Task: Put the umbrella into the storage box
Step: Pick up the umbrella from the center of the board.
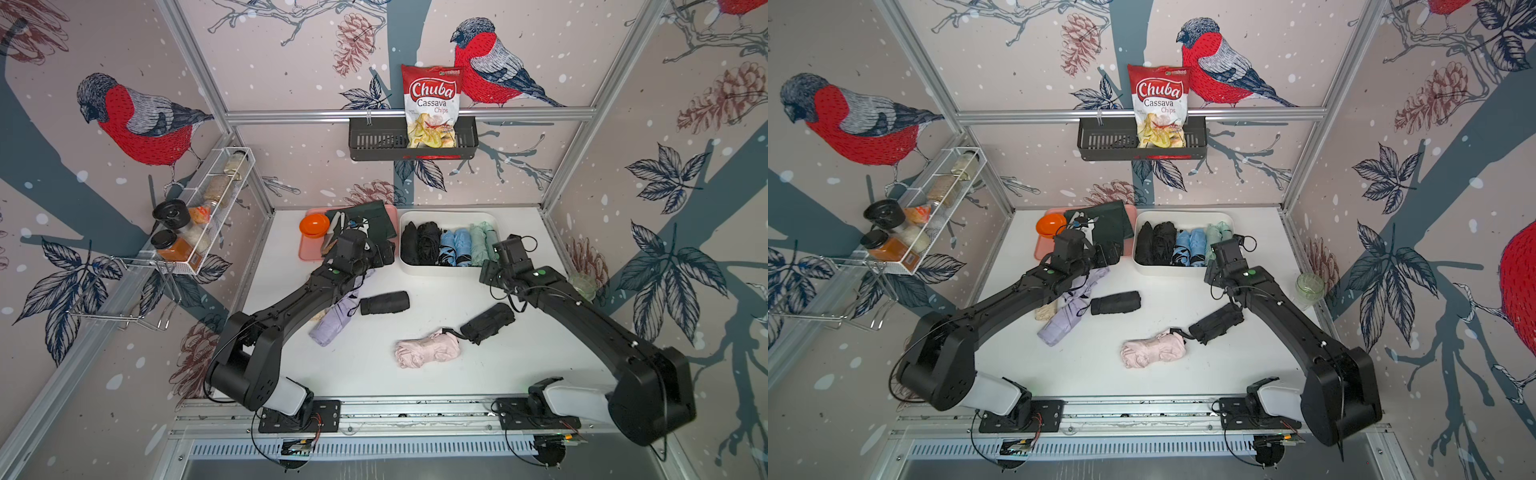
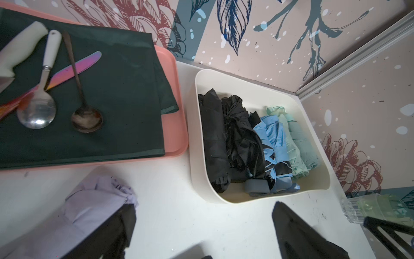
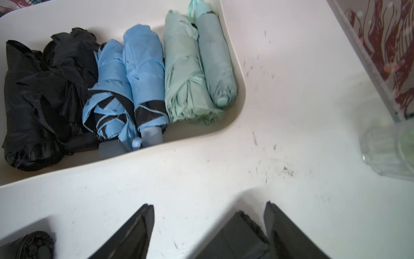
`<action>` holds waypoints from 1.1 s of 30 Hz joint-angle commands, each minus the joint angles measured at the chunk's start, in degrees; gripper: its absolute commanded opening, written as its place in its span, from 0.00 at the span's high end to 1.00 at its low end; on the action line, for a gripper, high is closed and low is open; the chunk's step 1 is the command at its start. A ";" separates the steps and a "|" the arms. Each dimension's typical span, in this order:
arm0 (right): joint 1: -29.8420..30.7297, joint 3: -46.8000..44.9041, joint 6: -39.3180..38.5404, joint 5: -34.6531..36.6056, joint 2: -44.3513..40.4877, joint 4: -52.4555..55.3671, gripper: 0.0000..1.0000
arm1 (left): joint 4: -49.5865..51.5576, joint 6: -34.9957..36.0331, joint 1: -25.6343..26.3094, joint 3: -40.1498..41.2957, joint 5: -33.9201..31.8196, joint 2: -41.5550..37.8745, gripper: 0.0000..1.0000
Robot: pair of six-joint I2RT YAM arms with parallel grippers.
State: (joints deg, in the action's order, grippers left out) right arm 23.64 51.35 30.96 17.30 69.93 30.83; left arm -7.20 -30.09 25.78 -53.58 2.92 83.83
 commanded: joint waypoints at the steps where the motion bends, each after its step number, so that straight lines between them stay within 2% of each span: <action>1: 1.53 -4.71 9.20 -2.65 -5.08 2.05 0.17 | -5.60 1.93 -0.13 2.75 -0.57 -2.46 0.02; 10: 2.68 -12.80 21.31 -6.91 -16.78 8.93 0.14 | -7.80 4.68 -0.47 5.50 1.14 -2.95 0.02; 14: 2.55 -18.11 23.77 -11.94 -20.09 4.13 0.14 | -7.70 5.20 -0.48 5.42 2.26 -1.35 0.02; 17: 2.55 -21.27 24.49 -14.68 -19.53 -0.05 0.14 | -8.01 4.73 -0.56 6.06 2.18 -0.69 0.02; 24: 1.58 -24.33 25.24 -15.35 -15.90 -4.22 0.12 | -9.03 3.82 -0.64 6.83 2.79 -0.12 0.02; 33: -1.79 -25.19 22.79 -15.96 -8.60 -10.78 0.19 | -9.94 2.52 -1.17 6.17 4.11 2.10 0.01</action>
State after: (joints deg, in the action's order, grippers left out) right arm 22.68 26.44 55.18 2.11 59.59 23.38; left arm -14.31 -26.83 24.93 -46.85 6.02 85.45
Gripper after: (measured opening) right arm 0.816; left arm 0.985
